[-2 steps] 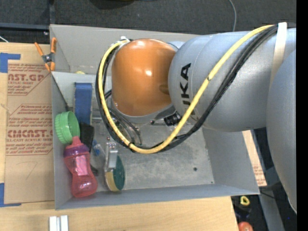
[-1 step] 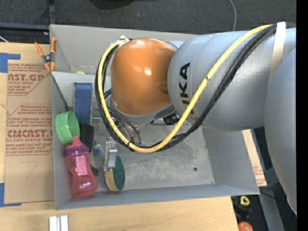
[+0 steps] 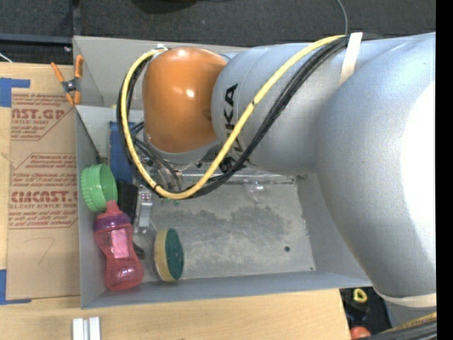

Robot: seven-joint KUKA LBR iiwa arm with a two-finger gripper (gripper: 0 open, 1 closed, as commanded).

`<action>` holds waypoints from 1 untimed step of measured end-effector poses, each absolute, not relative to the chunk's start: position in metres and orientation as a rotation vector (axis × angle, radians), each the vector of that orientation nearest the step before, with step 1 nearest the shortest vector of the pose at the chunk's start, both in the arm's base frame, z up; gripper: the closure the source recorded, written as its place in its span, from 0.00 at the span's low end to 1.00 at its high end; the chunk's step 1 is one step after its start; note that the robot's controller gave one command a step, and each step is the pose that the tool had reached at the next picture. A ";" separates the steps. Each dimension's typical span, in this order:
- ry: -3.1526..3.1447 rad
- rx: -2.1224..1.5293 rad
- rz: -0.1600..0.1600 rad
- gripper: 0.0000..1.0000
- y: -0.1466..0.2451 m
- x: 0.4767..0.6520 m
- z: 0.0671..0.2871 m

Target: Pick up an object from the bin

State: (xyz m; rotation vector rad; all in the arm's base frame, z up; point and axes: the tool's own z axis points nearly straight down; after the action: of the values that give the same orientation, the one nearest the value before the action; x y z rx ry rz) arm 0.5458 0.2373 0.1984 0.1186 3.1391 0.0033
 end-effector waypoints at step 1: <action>3.129 0.086 0.010 0.00 0.245 0.589 0.208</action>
Offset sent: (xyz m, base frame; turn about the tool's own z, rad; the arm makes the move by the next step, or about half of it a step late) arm -0.0216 -0.0468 -0.0029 -0.1133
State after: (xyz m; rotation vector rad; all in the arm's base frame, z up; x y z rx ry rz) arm 0.5891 0.2447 0.2079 0.0856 3.1290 0.0099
